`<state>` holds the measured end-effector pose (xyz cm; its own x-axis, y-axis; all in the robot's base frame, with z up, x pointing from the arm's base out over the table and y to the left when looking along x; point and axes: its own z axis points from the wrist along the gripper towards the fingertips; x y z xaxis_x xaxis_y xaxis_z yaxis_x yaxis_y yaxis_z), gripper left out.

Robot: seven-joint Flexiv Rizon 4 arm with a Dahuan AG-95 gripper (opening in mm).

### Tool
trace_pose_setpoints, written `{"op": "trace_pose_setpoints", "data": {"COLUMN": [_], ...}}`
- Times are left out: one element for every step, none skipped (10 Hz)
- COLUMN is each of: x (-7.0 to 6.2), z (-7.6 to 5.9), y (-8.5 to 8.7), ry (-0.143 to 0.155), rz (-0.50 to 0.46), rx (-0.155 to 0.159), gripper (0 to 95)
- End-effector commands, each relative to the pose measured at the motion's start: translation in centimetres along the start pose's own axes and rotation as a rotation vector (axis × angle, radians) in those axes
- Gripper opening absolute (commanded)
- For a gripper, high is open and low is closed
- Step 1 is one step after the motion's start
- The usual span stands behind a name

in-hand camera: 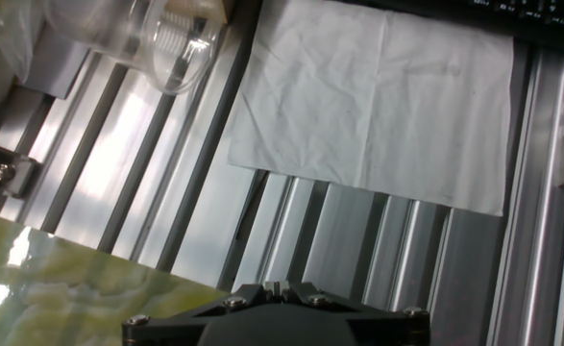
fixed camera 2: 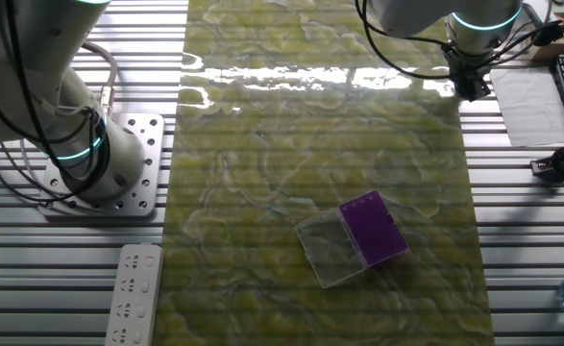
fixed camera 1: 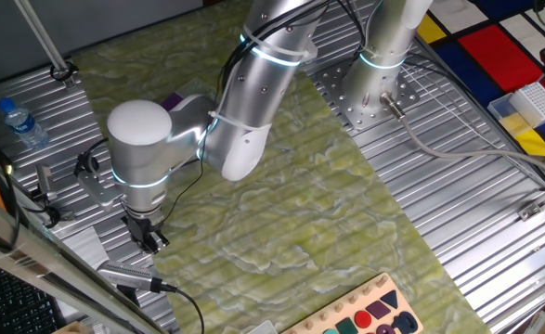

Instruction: Insert a small pipette tip into the holder for small pipette tips

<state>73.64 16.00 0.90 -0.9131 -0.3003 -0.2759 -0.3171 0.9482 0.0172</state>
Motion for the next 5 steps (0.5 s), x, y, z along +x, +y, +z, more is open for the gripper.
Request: {"op": "trace_pose_setpoints", "data": {"x": [0.12,0.24,0.3,0.3,0.32], "z": [0.05,0.09,0.08,0.03,0.02], "y": [0.0,-0.01,-0.01,0.01,0.01], "ry": [0.0,0.001,0.002,0.006,0.007], "rz": [0.0,-0.002,-0.001,0.0,0.0], "rx": [-0.002,-0.002,-0.003,-0.003,-0.003], "gripper": [0.0,0.0,0.0,0.0,0.0]}}
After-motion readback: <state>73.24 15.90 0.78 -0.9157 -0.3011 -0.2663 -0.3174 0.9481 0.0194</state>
